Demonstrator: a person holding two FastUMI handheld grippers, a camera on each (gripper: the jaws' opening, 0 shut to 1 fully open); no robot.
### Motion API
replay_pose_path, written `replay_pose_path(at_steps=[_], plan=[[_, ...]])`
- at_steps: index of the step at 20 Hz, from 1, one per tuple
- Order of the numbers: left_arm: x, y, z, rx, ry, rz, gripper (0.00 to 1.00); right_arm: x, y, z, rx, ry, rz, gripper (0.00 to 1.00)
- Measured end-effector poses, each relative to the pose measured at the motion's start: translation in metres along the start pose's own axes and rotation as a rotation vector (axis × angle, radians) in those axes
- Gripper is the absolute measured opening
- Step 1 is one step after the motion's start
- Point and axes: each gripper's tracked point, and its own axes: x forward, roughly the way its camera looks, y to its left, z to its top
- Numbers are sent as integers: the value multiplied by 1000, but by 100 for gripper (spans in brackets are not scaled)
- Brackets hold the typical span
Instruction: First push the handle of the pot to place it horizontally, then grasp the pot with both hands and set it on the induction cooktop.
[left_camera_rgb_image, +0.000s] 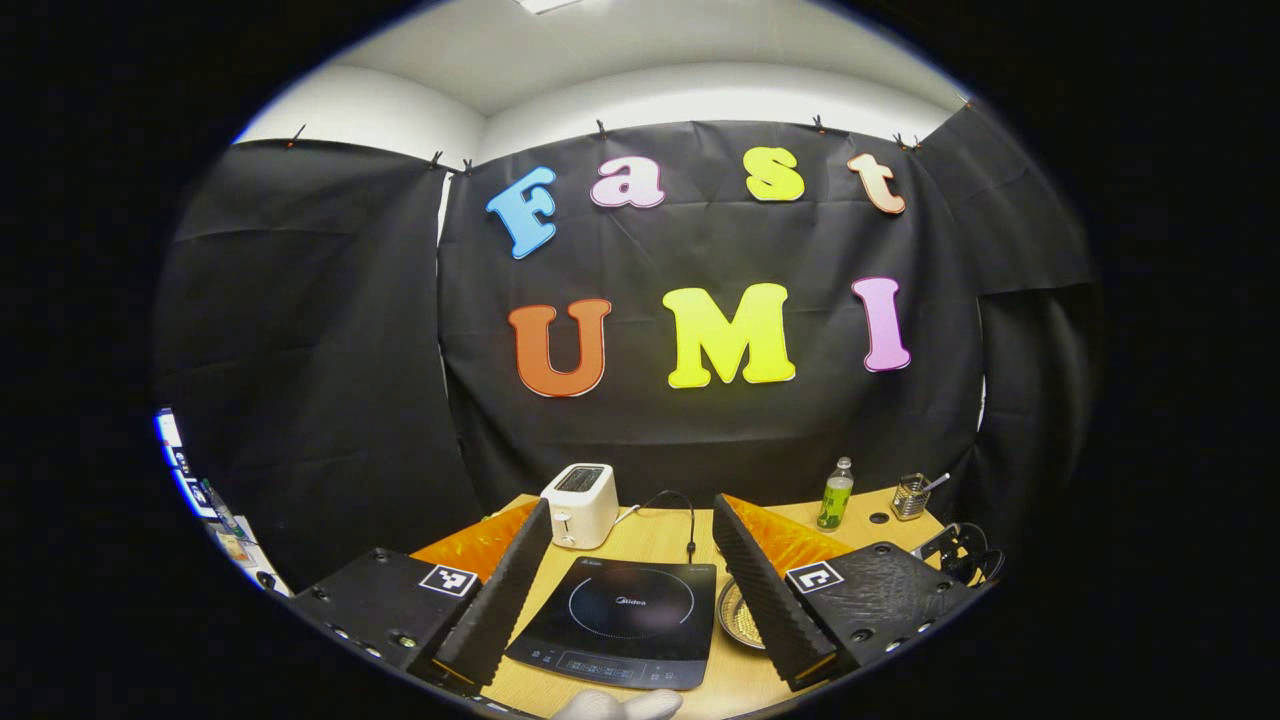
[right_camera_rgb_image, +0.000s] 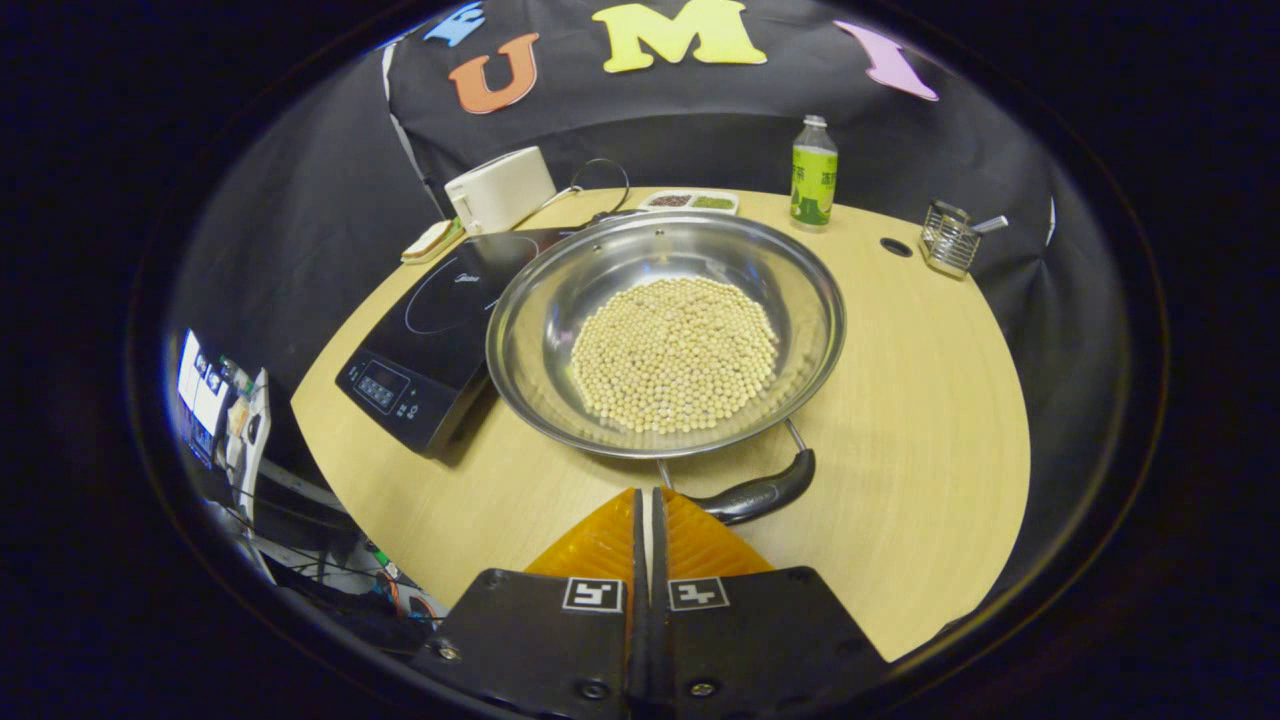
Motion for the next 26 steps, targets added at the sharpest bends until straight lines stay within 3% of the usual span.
replay_pose_path(at_steps=[11, 12, 13, 14, 16, 17, 18, 19, 21, 26], plan=[[8, -19, -2, 1, 12, 0, 96, -7, -53, 14, 39, -22, -51, 0], [8, -21, -2, 0, 14, 1, 89, -7, -60, 15, 38, -21, -61, 4], [10, -23, -2, -2, 16, 1, 89, -7, -68, 17, 38, -23, -73, 4], [10, -25, -2, -3, 16, 3, 96, -7, -77, 19, 37, -24, -87, 4], [12, -29, -2, -2, 19, 5, 96, -8, -92, 24, 46, -28, -104, 4], [12, -31, -2, 0, 21, 8, 89, -8, -93, 24, 61, -25, -91, 1], [12, -31, -3, 2, 24, 13, 89, -7, -95, 27, 72, -24, -81, 4], [13, -33, -4, 2, 28, 16, 96, -8, -95, 26, 67, -20, -74, 4], [13, -34, -4, 2, 33, 27, 96, -9, -96, 27, 42, -24, -76, 0], [14, -36, -6, 3, 45, 56, 96, -5, -107, 34, 50, -29, -69, 4]])
